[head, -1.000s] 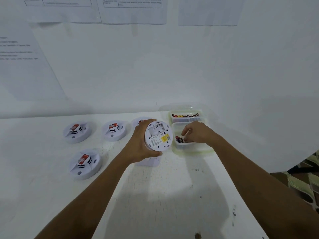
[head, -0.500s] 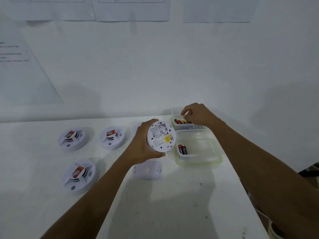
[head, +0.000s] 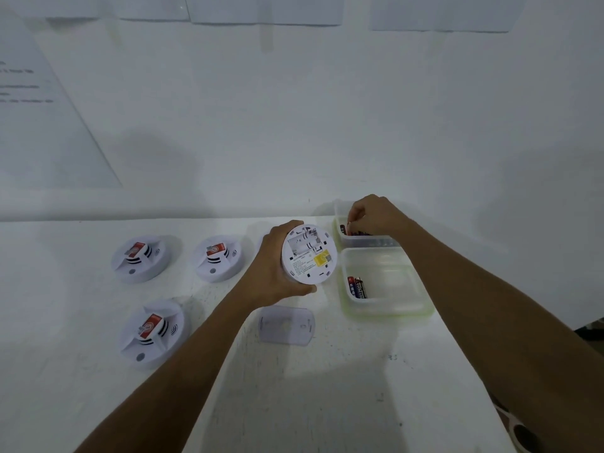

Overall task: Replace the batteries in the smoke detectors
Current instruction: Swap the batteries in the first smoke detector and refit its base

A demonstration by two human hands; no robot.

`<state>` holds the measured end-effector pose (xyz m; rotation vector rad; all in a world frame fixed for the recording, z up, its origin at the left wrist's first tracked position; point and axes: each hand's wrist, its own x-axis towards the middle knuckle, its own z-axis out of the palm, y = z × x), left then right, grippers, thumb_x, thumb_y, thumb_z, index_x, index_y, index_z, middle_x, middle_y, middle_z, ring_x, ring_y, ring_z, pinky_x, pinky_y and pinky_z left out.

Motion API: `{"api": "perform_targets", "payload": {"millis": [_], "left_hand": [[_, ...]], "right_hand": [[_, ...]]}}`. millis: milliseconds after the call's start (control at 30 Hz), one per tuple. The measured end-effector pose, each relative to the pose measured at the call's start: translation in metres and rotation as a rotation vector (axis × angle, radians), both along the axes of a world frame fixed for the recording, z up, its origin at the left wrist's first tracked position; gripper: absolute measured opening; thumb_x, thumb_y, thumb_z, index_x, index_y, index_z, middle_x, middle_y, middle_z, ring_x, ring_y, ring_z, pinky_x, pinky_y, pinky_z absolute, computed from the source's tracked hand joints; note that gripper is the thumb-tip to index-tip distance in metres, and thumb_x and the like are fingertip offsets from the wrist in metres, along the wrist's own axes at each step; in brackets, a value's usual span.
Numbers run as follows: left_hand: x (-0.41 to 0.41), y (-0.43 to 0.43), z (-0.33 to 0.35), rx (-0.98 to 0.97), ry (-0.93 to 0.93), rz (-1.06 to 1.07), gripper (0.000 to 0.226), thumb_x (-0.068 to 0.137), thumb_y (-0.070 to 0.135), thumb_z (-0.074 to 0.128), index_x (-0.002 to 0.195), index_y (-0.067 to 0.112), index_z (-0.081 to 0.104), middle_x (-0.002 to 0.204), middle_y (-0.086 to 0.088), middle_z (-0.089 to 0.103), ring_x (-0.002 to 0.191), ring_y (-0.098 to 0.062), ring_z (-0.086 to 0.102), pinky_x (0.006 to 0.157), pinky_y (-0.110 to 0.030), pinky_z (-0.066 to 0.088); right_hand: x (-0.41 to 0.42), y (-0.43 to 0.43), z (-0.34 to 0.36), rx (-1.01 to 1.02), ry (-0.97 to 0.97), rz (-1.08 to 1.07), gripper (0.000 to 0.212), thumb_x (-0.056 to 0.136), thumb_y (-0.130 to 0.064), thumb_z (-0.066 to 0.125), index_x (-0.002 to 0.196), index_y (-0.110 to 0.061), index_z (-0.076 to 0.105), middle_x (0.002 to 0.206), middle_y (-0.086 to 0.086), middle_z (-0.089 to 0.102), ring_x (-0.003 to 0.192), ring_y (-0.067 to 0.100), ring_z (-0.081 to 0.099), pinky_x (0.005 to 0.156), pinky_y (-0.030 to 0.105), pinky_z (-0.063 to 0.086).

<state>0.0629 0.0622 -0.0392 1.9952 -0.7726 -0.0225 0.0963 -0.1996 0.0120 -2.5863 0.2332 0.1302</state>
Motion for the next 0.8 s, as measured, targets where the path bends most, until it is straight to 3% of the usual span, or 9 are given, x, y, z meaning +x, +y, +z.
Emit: {"api": "perform_targets", "payload": {"millis": [100, 200, 300, 433, 600, 700, 800], "left_hand": [[-0.002, 0.000, 0.003, -0.003, 0.004, -0.008, 0.103, 0.050, 0.046, 0.088, 0.136, 0.035, 0.032, 0.132, 0.014, 0.043, 0.126, -0.014, 0.041, 0.106, -0.046, 0.040], [-0.003, -0.003, 0.004, 0.008, 0.002, -0.012, 0.103, 0.050, 0.048, 0.088, 0.136, 0.034, 0.033, 0.133, 0.014, 0.044, 0.126, -0.016, 0.042, 0.106, -0.044, 0.041], [-0.004, -0.003, 0.000, 0.001, 0.005, -0.024, 0.102, 0.051, 0.046, 0.089, 0.136, 0.034, 0.033, 0.133, 0.012, 0.046, 0.126, -0.016, 0.043, 0.106, -0.040, 0.042], [-0.014, -0.007, 0.009, -0.030, -0.016, -0.032, 0.092, 0.054, 0.028, 0.094, 0.125, 0.043, 0.038, 0.120, 0.024, 0.049, 0.116, 0.002, 0.047, 0.093, -0.006, 0.037], [-0.025, -0.007, 0.013, -0.079, 0.023, -0.059, 0.087, 0.057, 0.043, 0.088, 0.129, 0.034, 0.041, 0.122, 0.015, 0.054, 0.116, -0.011, 0.052, 0.099, -0.022, 0.046], [-0.034, -0.006, 0.018, -0.123, 0.080, -0.082, 0.080, 0.056, 0.044, 0.084, 0.123, 0.036, 0.041, 0.117, 0.018, 0.053, 0.112, -0.004, 0.054, 0.090, -0.011, 0.044], [-0.039, -0.003, 0.023, -0.163, 0.141, -0.077, 0.085, 0.052, 0.069, 0.077, 0.120, 0.034, 0.041, 0.121, 0.015, 0.051, 0.113, -0.014, 0.054, 0.095, -0.015, 0.042]], "right_hand": [[-0.019, 0.005, 0.016, 0.196, -0.219, -0.101, 0.006, 0.079, -0.012, 0.076, 0.082, -0.012, 0.070, 0.079, 0.000, 0.070, 0.073, 0.014, 0.065, 0.051, 0.013, 0.044], [-0.048, 0.019, 0.033, 0.459, -0.430, -0.145, 0.007, 0.081, -0.013, 0.075, 0.085, -0.012, 0.068, 0.080, 0.003, 0.072, 0.071, 0.013, 0.063, 0.061, 0.019, 0.047], [-0.080, 0.041, 0.036, 0.671, -0.489, -0.100, 0.009, 0.083, -0.009, 0.073, 0.085, -0.013, 0.066, 0.077, 0.008, 0.069, 0.070, 0.014, 0.057, 0.066, 0.026, 0.048], [-0.104, 0.074, 0.018, 0.673, -0.536, -0.137, 0.010, 0.083, -0.010, 0.074, 0.084, -0.015, 0.065, 0.075, -0.006, 0.067, 0.074, 0.008, 0.062, 0.068, 0.022, 0.049], [-0.115, 0.097, -0.001, 0.537, -0.639, -0.244, 0.007, 0.085, -0.022, 0.073, 0.086, -0.019, 0.066, 0.093, -0.010, 0.066, 0.095, 0.011, 0.061, 0.082, 0.033, 0.052], [-0.120, 0.111, -0.006, 0.599, -0.614, -0.257, 0.009, 0.086, -0.022, 0.073, 0.086, -0.014, 0.069, 0.095, -0.009, 0.068, 0.095, 0.008, 0.063, 0.087, 0.036, 0.054], [-0.129, 0.124, -0.010, 0.570, -0.669, -0.264, 0.009, 0.088, -0.016, 0.070, 0.093, -0.009, 0.071, 0.101, -0.010, 0.067, 0.095, -0.004, 0.061, 0.086, 0.025, 0.054]]}}
